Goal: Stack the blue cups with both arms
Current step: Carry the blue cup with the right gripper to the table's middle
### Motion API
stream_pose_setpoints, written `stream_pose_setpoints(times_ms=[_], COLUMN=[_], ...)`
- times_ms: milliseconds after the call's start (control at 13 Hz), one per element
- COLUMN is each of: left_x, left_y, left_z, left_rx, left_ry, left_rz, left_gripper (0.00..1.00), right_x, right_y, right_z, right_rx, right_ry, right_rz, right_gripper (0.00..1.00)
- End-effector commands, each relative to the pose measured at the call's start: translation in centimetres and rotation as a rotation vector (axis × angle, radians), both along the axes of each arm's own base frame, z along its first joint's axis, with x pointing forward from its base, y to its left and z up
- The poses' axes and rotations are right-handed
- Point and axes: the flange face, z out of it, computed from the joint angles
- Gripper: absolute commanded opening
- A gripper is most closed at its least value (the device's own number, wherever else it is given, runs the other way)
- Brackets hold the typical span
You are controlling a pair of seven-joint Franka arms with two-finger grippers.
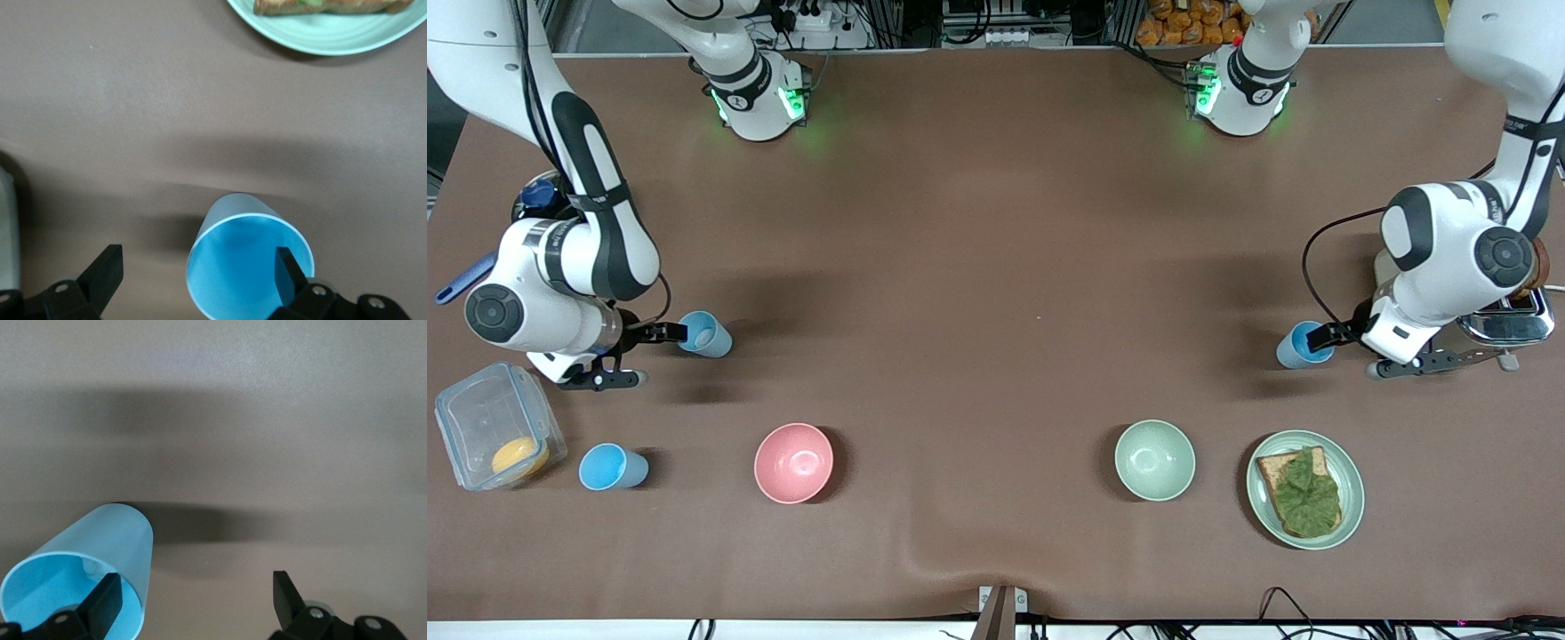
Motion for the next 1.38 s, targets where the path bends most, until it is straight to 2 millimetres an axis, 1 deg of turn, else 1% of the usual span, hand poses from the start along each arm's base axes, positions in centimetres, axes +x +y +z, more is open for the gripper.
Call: stream_pose_setpoints(times_ms=[0, 77, 154, 231, 308, 385, 538, 615, 692, 846, 923, 1000, 1077, 1231, 1308], left_x=[-0.7, -0.8, -0.7, -0.7, -0.6, -0.6, -0.3, -0.1, 0.2, 1.4, 1.7, 2.3, 3.3, 5.3, 5.9], left_y=[0.0, 0.0, -0.3, -0.3, -0.3, -0.3, -0.3, -0.6, -1.1, -1.1, -1.3, -1.6, -2.5, -3.3, -3.9], left_z=[-1.1, -1.4, -1.4, -1.3, -1.1, -1.0, 0.1, 1.1, 2.5, 5.8, 7.6, 9.4, 11.8, 16.0, 17.6], left_rx=[0.008, 0.006, 0.006, 0.006, 0.006, 0.006, 0.011, 0.013, 0.016, 0.029, 0.033, 0.032, 0.025, 0.014, 0.012], left_ry=[-0.008, -0.002, -0.002, -0.003, -0.008, -0.009, -0.029, -0.046, -0.069, -0.119, -0.120, -0.122, -0.121, -0.091, -0.084], left_rz=[-0.024, -0.024, -0.027, -0.009, -0.008, -0.010, -0.026, -0.029, -0.047, -0.088, -0.091, -0.092, -0.104, -0.115, -0.126], left_gripper=[1.00, 0.72, 0.45, 0.17, 0.00, 0.00, 0.00, 0.00, 0.00, 0.00, 0.00, 0.00, 0.00, 0.00, 0.00], right_x=[-0.2, -0.4, -0.6, -0.7, -1.0, -1.1, -1.3, -1.4, -1.3, -1.1, -0.7, 0.0, 0.6, 1.5, 1.8], right_y=[-0.1, 0.1, 0.2, 0.5, 0.9, 1.2, 1.7, 1.7, 1.9, 2.0, 3.1, 4.4, 6.3, 12.3, 16.5], right_z=[-0.2, -0.4, -0.7, -0.8, -1.1, -1.1, -1.2, -1.3, -1.2, -0.8, -0.3, 0.7, 1.9, 4.2, 5.2], right_rx=[0.021, 0.023, 0.023, 0.041, 0.083, 0.098, 0.105, 0.107, 0.111, 0.111, 0.111, 0.115, 0.126, 0.141, 0.134], right_ry=[0.011, 0.019, 0.027, 0.041, 0.059, 0.074, 0.087, 0.099, 0.100, 0.105, 0.112, 0.120, 0.139, 0.167, 0.168], right_rz=[-0.007, -0.007, -0.014, -0.032, -0.061, -0.072, -0.071, -0.074, -0.076, -0.076, -0.064, -0.070, -0.103, -0.183, -0.218], right_gripper=[1.00, 0.90, 0.70, 0.56, 0.36, 0.23, 0.00, 0.00, 0.00, 0.00, 0.00, 0.00, 0.00, 0.00, 0.00])
